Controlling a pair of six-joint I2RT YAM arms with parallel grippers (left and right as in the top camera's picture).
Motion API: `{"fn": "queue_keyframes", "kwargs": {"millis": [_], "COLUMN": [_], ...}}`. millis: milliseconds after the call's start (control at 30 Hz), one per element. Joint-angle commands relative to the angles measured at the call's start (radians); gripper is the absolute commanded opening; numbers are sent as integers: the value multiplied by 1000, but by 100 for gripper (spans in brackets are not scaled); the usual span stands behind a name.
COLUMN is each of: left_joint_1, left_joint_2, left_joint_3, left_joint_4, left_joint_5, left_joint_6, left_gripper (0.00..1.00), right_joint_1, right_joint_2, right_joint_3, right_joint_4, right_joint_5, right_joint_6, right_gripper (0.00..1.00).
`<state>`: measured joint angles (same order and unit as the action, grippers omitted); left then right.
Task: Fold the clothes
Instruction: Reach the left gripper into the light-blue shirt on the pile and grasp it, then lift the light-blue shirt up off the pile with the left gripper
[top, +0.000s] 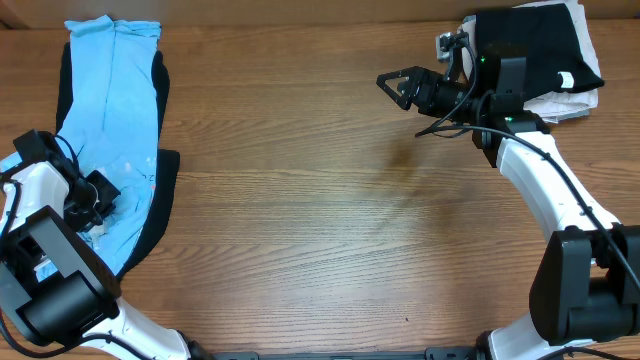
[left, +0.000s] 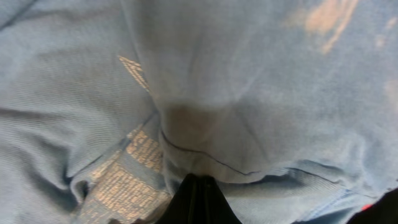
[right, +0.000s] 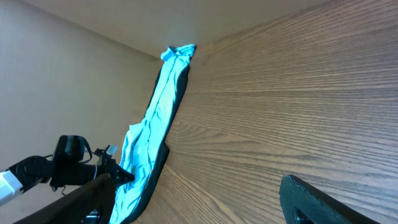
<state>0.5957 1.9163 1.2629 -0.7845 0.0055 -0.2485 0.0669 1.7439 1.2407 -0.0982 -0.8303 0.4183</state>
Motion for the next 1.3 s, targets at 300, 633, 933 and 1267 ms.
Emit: {"fn": "queue_keyframes", "kwargs": {"millis": [300,633,933,1267], "left_joint_1": [-18,-149,-389,-759], "left_joint_2": [-2,-2,-2,-2], "left_joint_3": [343,755,1080,1342], "left_joint_4": [-241,-504,-583,-435], "left_joint_5": [188,203,238,305], "left_joint_6": [30,97,121,121], "left_gripper": [4,4,4,4], "right_joint_1": [0,-25,-44,-142], "right_joint_2": [-2,-5,-67,-277], "right_joint_3": [24,24,24,24], "right_joint_4": [-9,-34,-105,-348], "right_joint_5": [10,-33,-47,-20], "right_joint_6": [-2,2,-3,-123], "right_gripper": [84,80,75,74]}}
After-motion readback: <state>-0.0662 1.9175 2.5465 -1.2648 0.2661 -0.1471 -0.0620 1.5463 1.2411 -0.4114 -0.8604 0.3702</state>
